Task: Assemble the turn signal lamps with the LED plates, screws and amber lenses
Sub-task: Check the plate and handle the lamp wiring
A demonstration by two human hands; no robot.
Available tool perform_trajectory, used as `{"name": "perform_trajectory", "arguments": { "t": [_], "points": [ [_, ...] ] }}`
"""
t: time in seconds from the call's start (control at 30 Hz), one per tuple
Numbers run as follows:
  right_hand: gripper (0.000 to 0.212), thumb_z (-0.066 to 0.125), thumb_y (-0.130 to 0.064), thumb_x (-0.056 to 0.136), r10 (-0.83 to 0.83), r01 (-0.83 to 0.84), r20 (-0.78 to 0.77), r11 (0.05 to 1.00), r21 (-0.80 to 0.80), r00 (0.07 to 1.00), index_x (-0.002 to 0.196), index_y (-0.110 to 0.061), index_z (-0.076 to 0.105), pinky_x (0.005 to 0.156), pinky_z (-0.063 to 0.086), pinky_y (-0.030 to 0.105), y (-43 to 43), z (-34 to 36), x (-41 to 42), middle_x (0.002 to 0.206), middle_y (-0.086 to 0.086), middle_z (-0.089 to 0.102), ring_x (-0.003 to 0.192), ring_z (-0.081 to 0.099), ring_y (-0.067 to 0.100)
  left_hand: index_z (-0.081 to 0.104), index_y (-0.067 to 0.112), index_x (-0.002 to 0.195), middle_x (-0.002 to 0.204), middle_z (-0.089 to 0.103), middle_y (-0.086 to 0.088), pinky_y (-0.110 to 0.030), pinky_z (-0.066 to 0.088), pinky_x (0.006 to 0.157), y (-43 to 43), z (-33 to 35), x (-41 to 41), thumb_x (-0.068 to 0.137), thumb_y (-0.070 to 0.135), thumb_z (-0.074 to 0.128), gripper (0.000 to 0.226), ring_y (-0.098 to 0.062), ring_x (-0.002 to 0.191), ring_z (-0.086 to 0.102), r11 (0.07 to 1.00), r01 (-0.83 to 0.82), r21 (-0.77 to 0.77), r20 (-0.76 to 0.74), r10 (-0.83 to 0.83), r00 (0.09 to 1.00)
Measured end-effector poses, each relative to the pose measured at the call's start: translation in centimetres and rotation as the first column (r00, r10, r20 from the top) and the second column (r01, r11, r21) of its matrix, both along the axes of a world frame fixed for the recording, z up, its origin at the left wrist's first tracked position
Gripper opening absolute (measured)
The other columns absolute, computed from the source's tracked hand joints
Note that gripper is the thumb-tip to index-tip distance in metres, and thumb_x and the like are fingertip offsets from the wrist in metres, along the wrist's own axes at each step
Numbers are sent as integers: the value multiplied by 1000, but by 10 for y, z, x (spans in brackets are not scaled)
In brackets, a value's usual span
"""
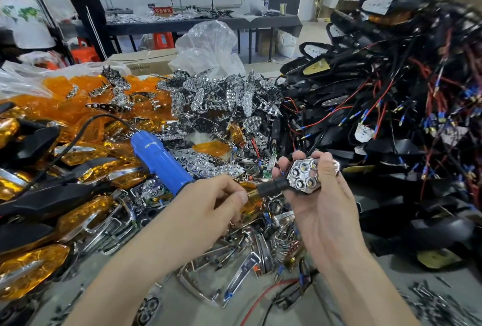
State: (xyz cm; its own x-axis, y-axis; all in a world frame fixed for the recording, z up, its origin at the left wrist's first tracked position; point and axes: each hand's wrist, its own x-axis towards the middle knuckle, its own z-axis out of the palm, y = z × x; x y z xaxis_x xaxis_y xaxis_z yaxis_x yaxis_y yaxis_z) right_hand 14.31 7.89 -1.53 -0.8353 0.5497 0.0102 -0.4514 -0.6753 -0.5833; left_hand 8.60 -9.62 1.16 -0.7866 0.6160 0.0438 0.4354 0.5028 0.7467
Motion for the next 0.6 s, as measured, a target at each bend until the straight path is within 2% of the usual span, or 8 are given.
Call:
{"name": "perform_trajectory", "arguments": {
  "t": [0.47, 0.6],
  "points": [
    [26, 57, -33, 90, -1, 1, -5, 1000, -25, 1000, 103, -10, 59, 73, 63, 43, -5, 7, 3, 92, 10, 74, 85, 76, 30, 65, 25, 81, 66, 71, 3, -21, 48, 49, 2, 2, 3, 100, 26, 57, 21, -8, 51, 60, 994, -72, 81, 70, 67, 995],
    [24, 57, -29, 96, 3, -3, 0, 1000, -20, 1000, 107, -9, 58, 74, 63, 43, -6, 6, 4, 94, 10, 75, 91, 76, 32, 66, 29, 88, 70, 72, 3, -27, 51, 55, 0, 0, -1, 102, 28, 54, 19, -9, 54, 63, 993, -69, 98, 86, 61, 994]
  ]
}}
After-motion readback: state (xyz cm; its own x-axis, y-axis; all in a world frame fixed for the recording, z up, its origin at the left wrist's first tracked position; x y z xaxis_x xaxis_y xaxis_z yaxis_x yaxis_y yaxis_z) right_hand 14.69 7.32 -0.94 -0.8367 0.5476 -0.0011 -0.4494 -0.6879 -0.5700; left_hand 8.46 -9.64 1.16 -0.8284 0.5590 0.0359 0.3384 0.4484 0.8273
